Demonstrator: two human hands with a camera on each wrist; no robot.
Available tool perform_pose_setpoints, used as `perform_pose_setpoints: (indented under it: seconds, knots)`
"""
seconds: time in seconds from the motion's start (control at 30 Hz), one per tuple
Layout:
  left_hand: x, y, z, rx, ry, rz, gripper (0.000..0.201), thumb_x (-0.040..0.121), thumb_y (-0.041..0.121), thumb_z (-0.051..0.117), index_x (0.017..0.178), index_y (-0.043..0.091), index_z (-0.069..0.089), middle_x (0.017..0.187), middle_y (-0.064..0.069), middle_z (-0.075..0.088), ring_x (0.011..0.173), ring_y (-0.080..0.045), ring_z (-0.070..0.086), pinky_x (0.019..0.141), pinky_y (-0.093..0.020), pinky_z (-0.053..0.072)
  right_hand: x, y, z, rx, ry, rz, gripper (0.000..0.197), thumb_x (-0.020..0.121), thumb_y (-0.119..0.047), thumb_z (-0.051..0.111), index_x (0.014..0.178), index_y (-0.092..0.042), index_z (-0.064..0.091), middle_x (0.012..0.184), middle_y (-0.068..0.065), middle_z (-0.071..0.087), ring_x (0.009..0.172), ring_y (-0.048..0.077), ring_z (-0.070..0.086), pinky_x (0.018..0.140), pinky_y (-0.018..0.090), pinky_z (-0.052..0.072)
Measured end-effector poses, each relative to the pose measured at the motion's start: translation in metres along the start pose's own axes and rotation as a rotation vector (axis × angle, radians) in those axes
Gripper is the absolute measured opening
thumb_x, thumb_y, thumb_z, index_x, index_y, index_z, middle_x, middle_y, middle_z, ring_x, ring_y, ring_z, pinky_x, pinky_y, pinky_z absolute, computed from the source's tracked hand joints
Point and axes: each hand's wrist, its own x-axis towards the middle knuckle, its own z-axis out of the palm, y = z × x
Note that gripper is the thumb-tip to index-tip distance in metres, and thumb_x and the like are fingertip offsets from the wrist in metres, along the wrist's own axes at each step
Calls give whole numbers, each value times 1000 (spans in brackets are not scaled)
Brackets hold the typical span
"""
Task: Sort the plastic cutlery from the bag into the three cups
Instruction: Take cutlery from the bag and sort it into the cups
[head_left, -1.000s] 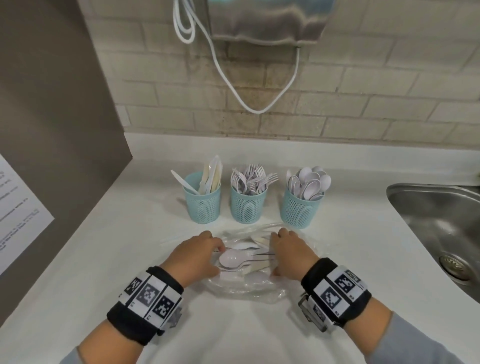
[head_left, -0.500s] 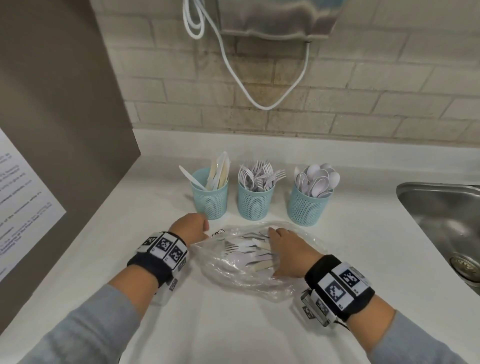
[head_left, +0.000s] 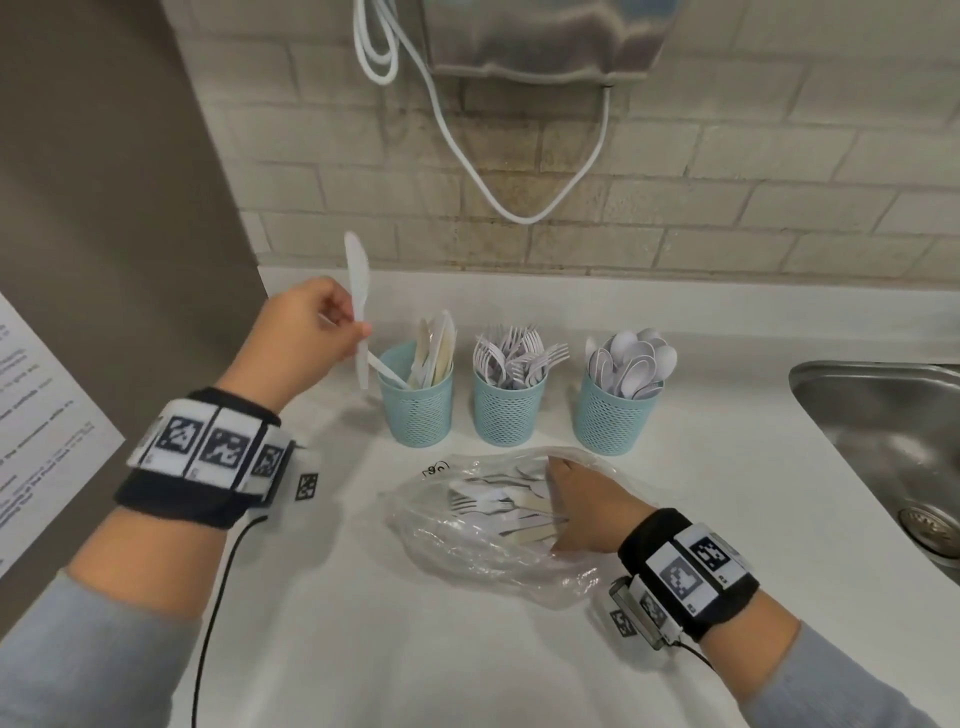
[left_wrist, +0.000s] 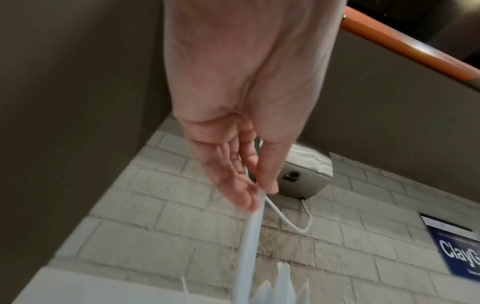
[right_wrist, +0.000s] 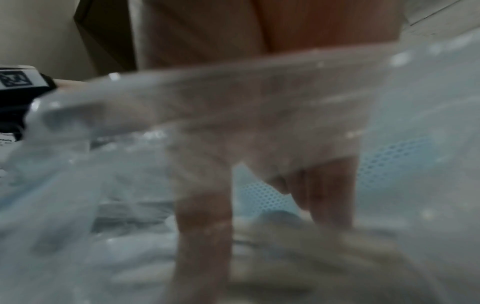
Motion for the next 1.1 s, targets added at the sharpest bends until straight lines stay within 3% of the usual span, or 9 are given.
perform_pose_setpoints:
  seconds: [0.1, 0.37, 0.47, 0.57, 0.63, 0.73, 0.97, 1.03, 1.1]
  knots:
    - [23, -2, 27, -94, 18, -24, 17, 78, 10, 73, 84, 11, 57, 75, -13, 63, 62, -20, 62, 72, -36, 54, 0, -1, -4, 34, -3, -11, 96, 73, -23, 78, 145, -1, 18, 146, 14, 38, 129, 27, 43, 104, 29, 37]
    - [45, -26, 75, -118, 90, -44, 16, 82, 18, 69, 85, 14, 54, 69, -4, 63, 72, -22, 62, 70, -30, 48, -1, 7, -3, -12, -25, 32, 93, 82, -22, 68, 149, 0, 8, 154, 15, 26, 138, 28, 33, 113, 31, 28]
    - [42, -29, 79, 85, -77, -65, 16, 80, 12, 69, 77, 14, 53, 68, -4, 62, 77, -26, 62, 68, -30, 44, 4, 7, 1, -41, -41, 42, 82, 81, -24, 69, 144, 0, 22, 143, 15, 40, 128, 29, 42, 105, 33, 37]
    - [39, -31, 83, 250, -180, -73, 13, 78, 3, 62, 77, 15, 55, 89, -11, 70, 90, -31, 62, 81, -37, 47, 7, 5, 1, -62, -33, 22, 68, 78, -29, 72, 132, -4, 38, 130, 13, 49, 117, 28, 49, 96, 33, 42]
    - [37, -29, 85, 371, -243, -46, 12, 79, 12, 65, 81, 18, 55, 92, -6, 71, 94, -28, 61, 89, -36, 41, 9, 4, 2, -60, -30, -1, 62, 78, -36, 72, 124, -6, 44, 125, 12, 50, 113, 28, 50, 92, 33, 42]
    - [35, -23, 89, 608, -313, 10, 4, 85, 17, 59, 89, 18, 59, 93, -5, 67, 94, -28, 60, 87, -36, 35, 13, 1, 4, -38, -24, -35, 61, 77, -41, 73, 122, -9, 48, 123, 10, 50, 111, 27, 50, 91, 32, 41]
    - [34, -9, 89, 763, -454, 7, 16, 89, 12, 52, 101, 8, 61, 106, -10, 66, 100, -29, 60, 87, -36, 39, 18, -7, 11, -91, -25, -112, 69, 73, -35, 76, 128, -11, 42, 126, 11, 47, 118, 29, 46, 99, 35, 41]
    - [32, -5, 85, 766, -454, -3, 22, 89, 12, 53, 108, 9, 62, 111, -8, 65, 104, -28, 58, 93, -37, 37, 18, -7, 10, -108, -20, -109, 66, 74, -36, 76, 126, -10, 45, 124, 11, 49, 116, 29, 49, 97, 35, 42]
    - [27, 0, 74, 710, -354, 20, 27, 88, 12, 55, 114, 13, 63, 114, -8, 65, 108, -27, 57, 96, -39, 37, 19, -7, 10, -97, -26, -94, 64, 76, -37, 74, 126, -10, 46, 125, 12, 50, 116, 29, 50, 96, 34, 42]
